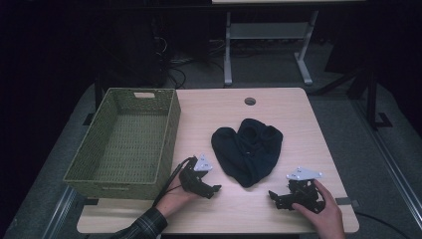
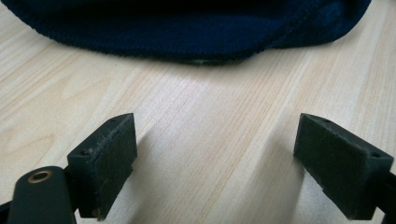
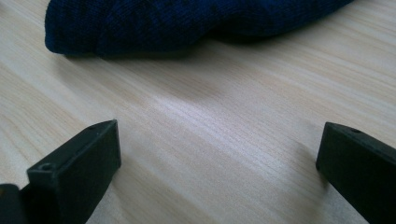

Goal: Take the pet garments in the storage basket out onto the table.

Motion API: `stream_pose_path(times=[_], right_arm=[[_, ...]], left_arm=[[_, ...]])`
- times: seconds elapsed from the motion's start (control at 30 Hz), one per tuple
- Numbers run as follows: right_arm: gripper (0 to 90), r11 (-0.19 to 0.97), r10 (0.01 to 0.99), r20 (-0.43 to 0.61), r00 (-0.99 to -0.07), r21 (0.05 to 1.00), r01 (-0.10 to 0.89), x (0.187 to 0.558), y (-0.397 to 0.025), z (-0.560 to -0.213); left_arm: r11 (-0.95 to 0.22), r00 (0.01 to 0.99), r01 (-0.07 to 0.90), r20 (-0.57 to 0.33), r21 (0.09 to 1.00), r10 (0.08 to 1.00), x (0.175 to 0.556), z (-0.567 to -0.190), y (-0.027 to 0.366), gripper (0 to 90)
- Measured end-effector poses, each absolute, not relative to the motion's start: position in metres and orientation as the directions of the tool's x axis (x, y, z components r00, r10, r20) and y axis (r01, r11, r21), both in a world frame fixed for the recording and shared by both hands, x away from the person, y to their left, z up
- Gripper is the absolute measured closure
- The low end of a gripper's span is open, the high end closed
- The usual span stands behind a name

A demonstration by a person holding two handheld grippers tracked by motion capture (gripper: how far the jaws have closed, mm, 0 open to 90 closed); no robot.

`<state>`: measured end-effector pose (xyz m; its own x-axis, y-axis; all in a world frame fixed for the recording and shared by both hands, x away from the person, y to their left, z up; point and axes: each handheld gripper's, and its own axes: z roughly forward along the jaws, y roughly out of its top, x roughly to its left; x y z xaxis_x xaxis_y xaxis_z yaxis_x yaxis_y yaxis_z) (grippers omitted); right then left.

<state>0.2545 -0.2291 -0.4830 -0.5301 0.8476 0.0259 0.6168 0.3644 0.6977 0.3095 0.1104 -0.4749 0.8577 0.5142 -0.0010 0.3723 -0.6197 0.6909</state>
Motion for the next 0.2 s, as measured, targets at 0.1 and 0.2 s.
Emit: stream_pose_path(times=[0.1,0.2], right_arm=[[0.0,0.364,0.847,0.027,-0.53,0.697,0.617,0.2543,-0.2291,-0.483],[0.0,0.363,0.848,0.028,-0.529,0.696,0.619,0.2542,-0.229,-0.4829]], left_arm=[[-0.591,0.852,0.366,-0.003,0.718,0.524,0.3069,-0.4782,0.1132,12.6],[-0.584,0.842,0.377,-0.004,0.719,0.539,0.305,-0.4783,0.1132,12.7]])
